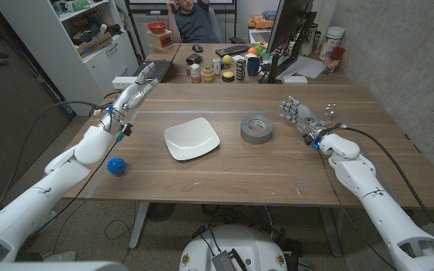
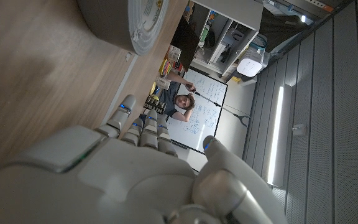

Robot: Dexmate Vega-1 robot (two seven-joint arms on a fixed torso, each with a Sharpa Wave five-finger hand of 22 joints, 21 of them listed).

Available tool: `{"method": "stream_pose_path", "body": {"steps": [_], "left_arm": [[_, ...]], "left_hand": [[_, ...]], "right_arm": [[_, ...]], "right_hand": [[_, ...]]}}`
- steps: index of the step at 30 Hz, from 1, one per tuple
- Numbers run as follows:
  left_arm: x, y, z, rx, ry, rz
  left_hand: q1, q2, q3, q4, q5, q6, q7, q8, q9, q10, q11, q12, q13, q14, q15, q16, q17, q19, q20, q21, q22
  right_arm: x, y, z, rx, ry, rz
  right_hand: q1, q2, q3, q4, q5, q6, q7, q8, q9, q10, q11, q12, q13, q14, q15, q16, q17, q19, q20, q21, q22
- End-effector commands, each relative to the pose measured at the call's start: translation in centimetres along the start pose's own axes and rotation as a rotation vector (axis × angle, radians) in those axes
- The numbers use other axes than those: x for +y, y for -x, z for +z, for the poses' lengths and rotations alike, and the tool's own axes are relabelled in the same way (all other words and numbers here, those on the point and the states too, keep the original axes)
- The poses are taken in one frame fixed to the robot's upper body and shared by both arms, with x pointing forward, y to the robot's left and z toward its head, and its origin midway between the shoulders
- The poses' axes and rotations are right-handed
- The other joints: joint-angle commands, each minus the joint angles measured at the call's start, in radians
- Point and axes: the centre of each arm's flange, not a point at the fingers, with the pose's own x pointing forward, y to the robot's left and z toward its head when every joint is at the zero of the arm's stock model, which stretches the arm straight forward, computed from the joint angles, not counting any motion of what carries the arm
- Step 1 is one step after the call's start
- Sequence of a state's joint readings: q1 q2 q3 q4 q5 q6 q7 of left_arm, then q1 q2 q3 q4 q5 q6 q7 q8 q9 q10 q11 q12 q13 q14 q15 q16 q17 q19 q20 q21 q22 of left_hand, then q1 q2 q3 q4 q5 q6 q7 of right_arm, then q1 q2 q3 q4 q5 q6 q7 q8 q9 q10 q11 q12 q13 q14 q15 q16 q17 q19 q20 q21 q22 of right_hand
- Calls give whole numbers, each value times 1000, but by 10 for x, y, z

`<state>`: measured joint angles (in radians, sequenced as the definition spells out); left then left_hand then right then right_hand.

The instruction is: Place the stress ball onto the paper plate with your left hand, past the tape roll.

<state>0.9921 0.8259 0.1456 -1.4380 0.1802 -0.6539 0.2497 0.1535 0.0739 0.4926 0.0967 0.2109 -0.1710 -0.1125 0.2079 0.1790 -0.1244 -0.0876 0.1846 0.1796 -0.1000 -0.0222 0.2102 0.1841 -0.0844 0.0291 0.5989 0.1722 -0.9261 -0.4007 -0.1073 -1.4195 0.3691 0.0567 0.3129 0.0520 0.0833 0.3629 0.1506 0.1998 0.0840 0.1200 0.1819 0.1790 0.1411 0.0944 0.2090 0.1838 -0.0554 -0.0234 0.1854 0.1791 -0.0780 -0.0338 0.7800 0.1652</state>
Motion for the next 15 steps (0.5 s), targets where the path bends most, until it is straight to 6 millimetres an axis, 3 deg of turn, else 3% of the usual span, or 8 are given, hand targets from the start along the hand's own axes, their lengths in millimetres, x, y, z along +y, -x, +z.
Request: {"method": "stream_pose_path", "body": {"steps": [1,6,12,15], "left_arm": [[47,32,31,-140,-293,-34],[63,47,37,-177,-370,-84],[81,59,39,-189,-476,-159],[90,62,40,-185,-516,-193]], "left_hand": [[5,-14,1,-9,3,-3,-20,-3,6,0,-12,2,2,8,-5,3,3,-4,15,-6,3],[9,-15,1,-12,4,-12,-24,-7,6,-9,-15,-1,2,5,-11,0,4,-11,15,-12,3],[24,-41,-7,-28,4,-47,-4,-18,7,-28,-8,-4,3,-15,-17,-11,4,-17,22,-23,3],[32,-63,-16,-39,4,-77,-11,-24,8,-46,0,-6,3,-31,-13,-17,6,-22,28,-32,3]], "right_arm": [[7,-4,7,-13,31,44],[8,-11,9,-19,39,59],[10,-20,10,-29,43,73],[10,-25,12,-32,51,78]], "right_hand": [[-3,73,-4,-1,7,0,9,7,2,14,3,7,3,-4,5,8,5,8,-80,-3,4],[-2,74,-5,-1,7,1,9,7,2,15,2,7,3,-3,5,8,5,11,-81,-4,4],[-1,76,-4,-2,8,1,9,7,2,16,2,8,3,-1,3,8,5,13,-81,-6,4],[0,76,-4,-2,8,2,10,7,2,16,2,8,3,0,3,8,5,15,-81,-7,4]]}}
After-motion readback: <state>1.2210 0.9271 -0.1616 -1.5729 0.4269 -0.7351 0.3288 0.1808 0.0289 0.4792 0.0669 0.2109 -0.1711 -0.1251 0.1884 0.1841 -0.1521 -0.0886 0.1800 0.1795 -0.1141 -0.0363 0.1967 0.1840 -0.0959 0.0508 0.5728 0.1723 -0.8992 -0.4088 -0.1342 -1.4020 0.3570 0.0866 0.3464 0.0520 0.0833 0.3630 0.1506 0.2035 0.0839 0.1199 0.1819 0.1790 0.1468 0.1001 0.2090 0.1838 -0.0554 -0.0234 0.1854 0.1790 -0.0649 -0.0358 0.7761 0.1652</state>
